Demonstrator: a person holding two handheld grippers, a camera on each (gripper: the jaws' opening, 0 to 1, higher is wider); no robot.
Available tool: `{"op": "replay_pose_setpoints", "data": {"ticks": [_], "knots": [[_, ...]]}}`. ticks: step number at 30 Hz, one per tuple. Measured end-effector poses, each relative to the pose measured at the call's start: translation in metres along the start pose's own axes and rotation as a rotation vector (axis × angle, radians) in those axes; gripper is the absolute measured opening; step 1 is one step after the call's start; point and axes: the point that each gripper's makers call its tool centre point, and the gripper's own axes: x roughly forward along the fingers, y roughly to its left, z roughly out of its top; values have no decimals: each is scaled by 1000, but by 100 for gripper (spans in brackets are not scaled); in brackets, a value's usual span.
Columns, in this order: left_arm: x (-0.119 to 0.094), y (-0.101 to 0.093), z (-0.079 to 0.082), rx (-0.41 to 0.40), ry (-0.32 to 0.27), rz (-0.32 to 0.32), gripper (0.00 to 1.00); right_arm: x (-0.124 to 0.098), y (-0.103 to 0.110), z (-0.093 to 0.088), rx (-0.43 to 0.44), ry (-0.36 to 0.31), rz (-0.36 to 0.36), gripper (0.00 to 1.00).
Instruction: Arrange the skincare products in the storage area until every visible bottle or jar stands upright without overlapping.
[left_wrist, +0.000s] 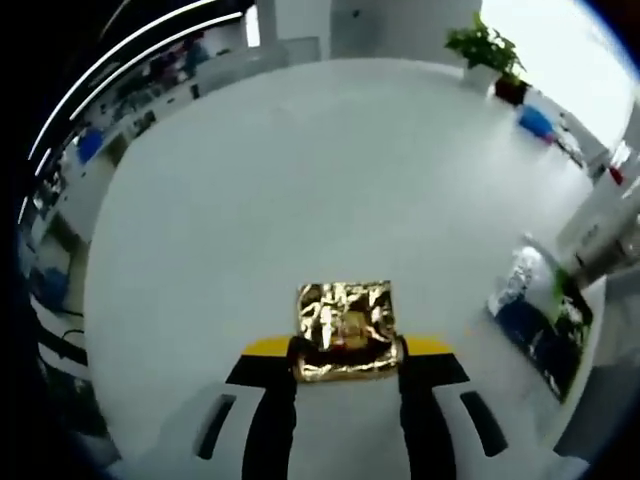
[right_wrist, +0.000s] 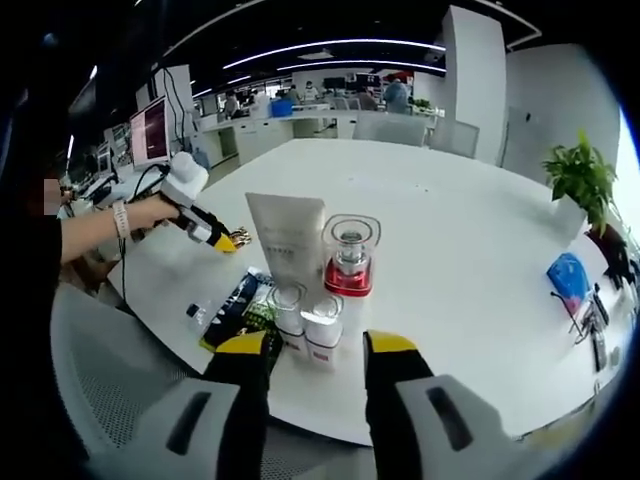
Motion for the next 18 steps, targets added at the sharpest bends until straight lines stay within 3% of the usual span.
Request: {"op": "replay_pose_setpoints", "data": {"ticks": [8,18], "knots": [[0,-5,-1,138,-5,-83,36,-2,2,5,5,-18,4,43],[-6,-20,-6,230,6,-148,36,-6,2,8,8,-24,-2,57]]}}
